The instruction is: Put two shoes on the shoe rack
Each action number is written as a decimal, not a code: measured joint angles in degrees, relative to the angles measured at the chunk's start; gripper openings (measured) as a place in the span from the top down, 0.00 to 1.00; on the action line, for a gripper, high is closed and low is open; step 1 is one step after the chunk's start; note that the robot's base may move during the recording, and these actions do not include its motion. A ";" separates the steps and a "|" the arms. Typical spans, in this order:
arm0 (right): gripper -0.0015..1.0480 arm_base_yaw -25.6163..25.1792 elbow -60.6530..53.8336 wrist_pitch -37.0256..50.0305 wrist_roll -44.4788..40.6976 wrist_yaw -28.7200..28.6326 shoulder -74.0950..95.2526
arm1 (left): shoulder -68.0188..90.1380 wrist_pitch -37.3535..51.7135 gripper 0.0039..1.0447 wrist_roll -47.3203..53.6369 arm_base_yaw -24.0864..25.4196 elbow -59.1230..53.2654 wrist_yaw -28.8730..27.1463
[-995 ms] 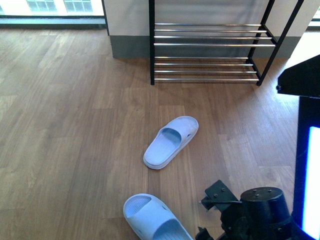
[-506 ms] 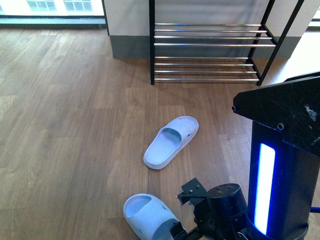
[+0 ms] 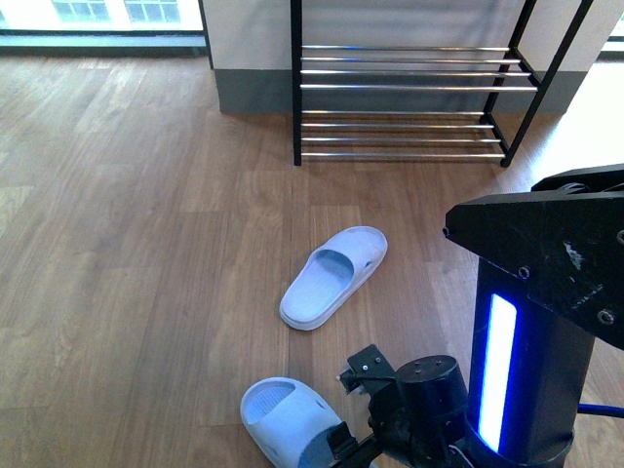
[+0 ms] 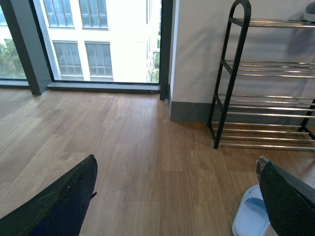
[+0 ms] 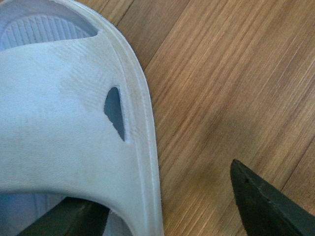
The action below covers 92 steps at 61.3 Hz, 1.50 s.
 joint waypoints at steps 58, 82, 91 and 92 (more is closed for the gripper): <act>0.98 -18.53 -34.36 4.09 4.66 11.10 -44.22 | 0.00 0.00 0.09 0.02 0.00 0.00 0.00; 0.98 -30.40 -53.29 -18.25 5.22 7.61 -97.13 | 0.00 0.00 0.09 0.02 0.00 0.00 0.00; 0.98 -31.21 -55.69 -21.09 6.38 5.66 -106.16 | 0.00 0.00 0.09 0.02 0.00 0.00 0.00; 0.98 -31.23 -55.69 -21.09 6.47 5.66 -106.27 | 0.00 0.00 0.09 0.02 0.00 0.00 0.00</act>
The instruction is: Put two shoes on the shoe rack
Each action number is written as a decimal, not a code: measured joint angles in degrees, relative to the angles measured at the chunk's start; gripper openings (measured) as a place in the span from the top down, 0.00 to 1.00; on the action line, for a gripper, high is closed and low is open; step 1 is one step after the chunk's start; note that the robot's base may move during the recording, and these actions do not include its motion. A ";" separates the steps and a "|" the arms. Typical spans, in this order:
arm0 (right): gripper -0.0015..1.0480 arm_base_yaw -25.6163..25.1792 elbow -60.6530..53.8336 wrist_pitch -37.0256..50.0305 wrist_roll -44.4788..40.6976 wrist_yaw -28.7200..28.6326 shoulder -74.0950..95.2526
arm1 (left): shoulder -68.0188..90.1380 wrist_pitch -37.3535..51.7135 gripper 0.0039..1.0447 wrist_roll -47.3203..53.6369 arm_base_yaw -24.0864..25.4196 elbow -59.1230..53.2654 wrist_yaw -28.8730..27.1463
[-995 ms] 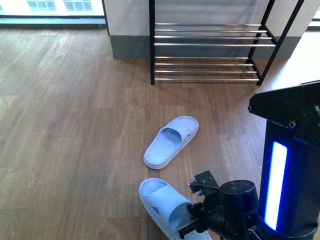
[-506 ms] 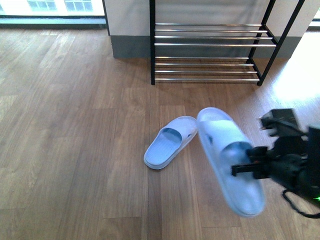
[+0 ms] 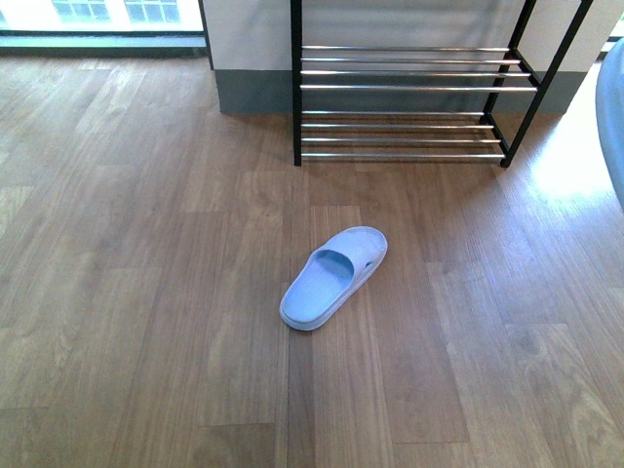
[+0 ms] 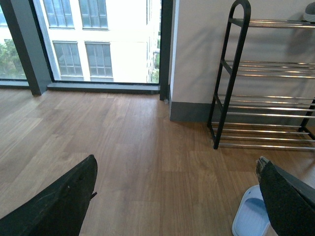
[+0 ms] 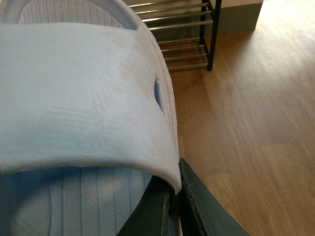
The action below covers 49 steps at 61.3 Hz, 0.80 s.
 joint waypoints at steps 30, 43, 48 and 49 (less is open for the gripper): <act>0.98 -0.02 -0.09 -0.22 0.24 -0.07 -0.11 | 0.00 0.00 0.09 -0.02 0.00 0.00 -0.17; 0.98 -0.04 -0.20 -0.22 0.24 -0.15 -0.20 | 0.00 0.00 0.09 -0.02 0.00 0.00 -0.15; 0.98 -0.02 -0.20 -0.22 0.24 -0.31 -0.20 | 0.00 0.00 0.09 0.00 0.00 0.00 -0.13; 0.98 -0.02 -0.22 -0.22 0.24 -0.33 -0.20 | 0.00 0.00 0.09 0.00 0.00 0.00 -0.13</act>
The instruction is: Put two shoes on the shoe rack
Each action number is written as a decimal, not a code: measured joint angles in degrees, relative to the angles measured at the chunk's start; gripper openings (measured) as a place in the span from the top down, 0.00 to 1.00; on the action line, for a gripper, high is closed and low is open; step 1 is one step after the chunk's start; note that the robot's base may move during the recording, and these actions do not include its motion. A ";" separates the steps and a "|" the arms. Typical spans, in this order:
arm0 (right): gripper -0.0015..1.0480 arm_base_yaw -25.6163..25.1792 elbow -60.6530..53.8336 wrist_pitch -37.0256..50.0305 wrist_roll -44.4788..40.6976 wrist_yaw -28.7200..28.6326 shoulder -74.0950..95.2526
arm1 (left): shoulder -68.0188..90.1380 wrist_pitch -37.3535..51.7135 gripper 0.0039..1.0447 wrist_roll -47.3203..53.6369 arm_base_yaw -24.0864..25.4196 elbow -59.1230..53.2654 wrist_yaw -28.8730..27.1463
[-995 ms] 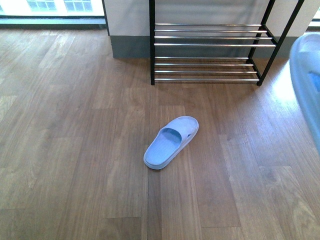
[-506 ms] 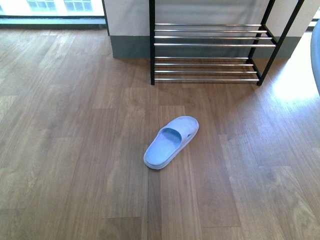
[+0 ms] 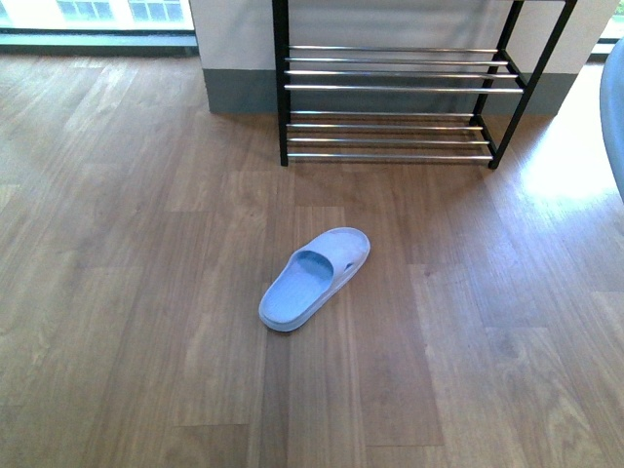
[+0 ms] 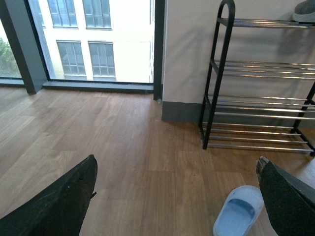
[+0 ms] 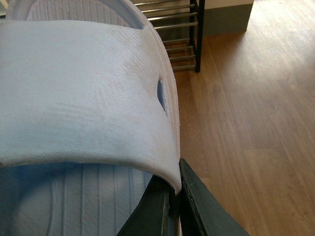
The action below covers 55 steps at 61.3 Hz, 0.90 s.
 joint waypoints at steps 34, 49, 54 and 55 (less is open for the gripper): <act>0.98 -0.26 -0.04 0.00 0.04 0.37 -0.02 | 0.00 0.00 0.09 0.00 0.00 0.00 0.17; 0.98 -0.26 -0.04 0.00 0.04 0.39 -0.02 | 13.64 -10.60 0.09 -6.58 -6.75 4.63 -19.32; 0.98 -0.24 -0.07 0.00 0.02 0.31 -0.02 | 21.90 -6.05 0.09 -6.58 -7.08 4.63 -19.15; 0.98 -0.24 -0.07 0.00 0.02 0.22 -0.02 | 23.32 -4.96 0.09 -6.51 -7.06 4.63 -19.06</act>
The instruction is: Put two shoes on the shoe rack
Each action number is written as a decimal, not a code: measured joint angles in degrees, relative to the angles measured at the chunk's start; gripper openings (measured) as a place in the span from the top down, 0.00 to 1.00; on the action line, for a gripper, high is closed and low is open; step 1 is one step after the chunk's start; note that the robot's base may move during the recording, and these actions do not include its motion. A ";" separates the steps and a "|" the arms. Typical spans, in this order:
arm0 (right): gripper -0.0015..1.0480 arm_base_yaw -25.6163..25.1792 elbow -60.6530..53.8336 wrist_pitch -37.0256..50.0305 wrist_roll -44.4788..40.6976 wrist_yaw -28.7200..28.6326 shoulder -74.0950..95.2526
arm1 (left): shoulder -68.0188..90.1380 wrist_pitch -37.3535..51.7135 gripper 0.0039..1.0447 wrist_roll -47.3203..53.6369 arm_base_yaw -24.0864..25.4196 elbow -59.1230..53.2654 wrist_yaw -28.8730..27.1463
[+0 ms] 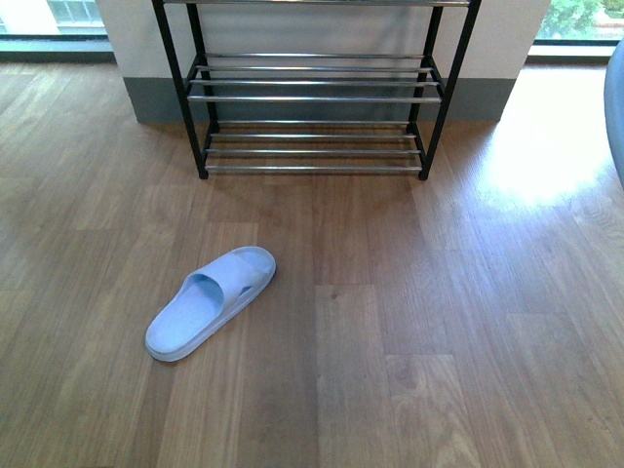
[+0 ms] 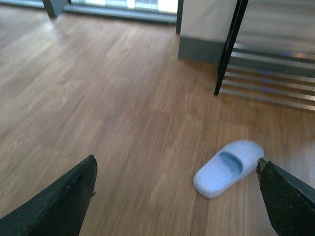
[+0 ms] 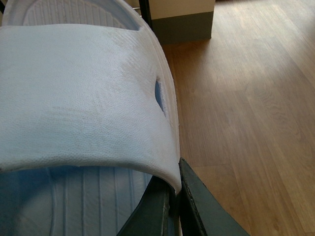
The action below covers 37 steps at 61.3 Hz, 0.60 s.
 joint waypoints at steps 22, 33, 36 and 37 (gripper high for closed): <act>0.98 0.00 0.00 0.00 0.00 -0.02 0.00 | 52.30 36.41 0.09 8.68 1.09 8.46 8.39; 0.98 0.00 0.00 0.00 0.02 -0.02 0.00 | 77.33 38.29 0.09 5.40 -1.36 18.97 14.75; 0.98 0.00 0.00 0.00 0.00 -0.02 0.00 | 81.59 37.09 0.09 4.00 -2.05 21.62 15.17; 0.98 0.00 0.00 0.00 0.00 -0.02 0.00 | 82.55 36.74 0.09 3.67 -2.25 22.34 15.32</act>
